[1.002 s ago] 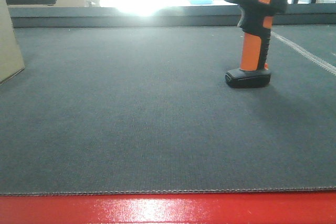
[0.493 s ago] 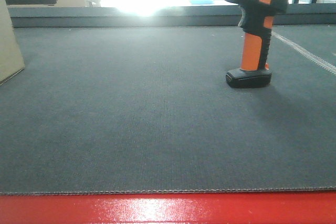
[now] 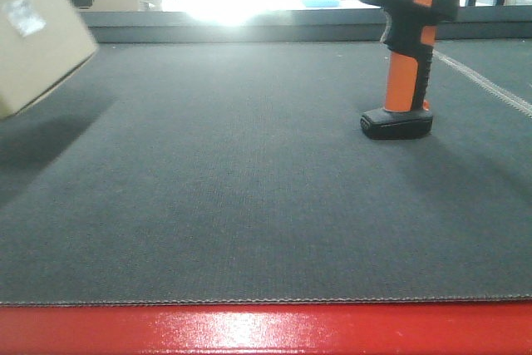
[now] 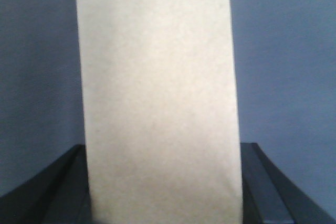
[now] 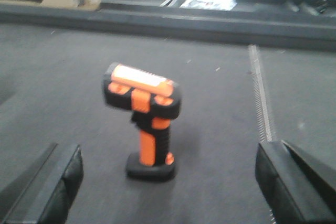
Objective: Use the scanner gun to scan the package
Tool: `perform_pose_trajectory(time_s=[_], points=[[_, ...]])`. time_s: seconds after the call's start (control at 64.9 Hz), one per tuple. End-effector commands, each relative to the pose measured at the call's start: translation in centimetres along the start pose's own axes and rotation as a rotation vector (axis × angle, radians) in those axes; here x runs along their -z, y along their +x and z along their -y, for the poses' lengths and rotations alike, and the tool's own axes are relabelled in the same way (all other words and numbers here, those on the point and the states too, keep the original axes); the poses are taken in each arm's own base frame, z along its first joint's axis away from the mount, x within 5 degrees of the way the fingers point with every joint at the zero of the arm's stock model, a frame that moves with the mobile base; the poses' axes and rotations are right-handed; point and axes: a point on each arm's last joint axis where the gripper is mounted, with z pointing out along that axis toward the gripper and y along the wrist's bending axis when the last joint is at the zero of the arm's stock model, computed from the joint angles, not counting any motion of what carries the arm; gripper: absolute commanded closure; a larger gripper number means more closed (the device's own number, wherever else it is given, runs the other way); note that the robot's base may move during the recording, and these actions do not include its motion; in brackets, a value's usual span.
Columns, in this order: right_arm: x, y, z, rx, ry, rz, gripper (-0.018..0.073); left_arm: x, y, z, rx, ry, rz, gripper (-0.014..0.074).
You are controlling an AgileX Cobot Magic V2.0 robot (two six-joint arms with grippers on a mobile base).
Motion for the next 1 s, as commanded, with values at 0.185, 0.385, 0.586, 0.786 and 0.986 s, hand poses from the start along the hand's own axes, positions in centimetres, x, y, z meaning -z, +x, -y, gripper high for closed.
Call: perform_pose_trajectory(time_s=[0.185, 0.385, 0.586, 0.786, 0.986], points=[[-0.3, 1.9, -1.3, -0.024, -0.100, -0.076, -0.0001, 1.6, -0.3, 2.4, 0.057, 0.190, 0.072, 0.0708], [-2.5, 4.3, -1.8, -0.062, -0.108, -0.049, -0.0001, 1.3, -0.1, 2.4, 0.064, 0.197, 0.062, 0.0708], [-6.3, 5.2, -2.2, -0.049, -0.085, 0.020, -0.0001, 1.3, -0.1, 2.4, 0.064, 0.197, 0.062, 0.0708], [-9.8, 6.9, -2.1, -0.043, -0.031, 0.062, -0.0001, 1.3, -0.1, 2.4, 0.066, 0.204, 0.063, 0.0708], [-12.0, 8.5, -1.7, -0.068, 0.045, 0.094, -0.0001, 1.3, -0.1, 2.4, 0.066, 0.204, 0.063, 0.0708]])
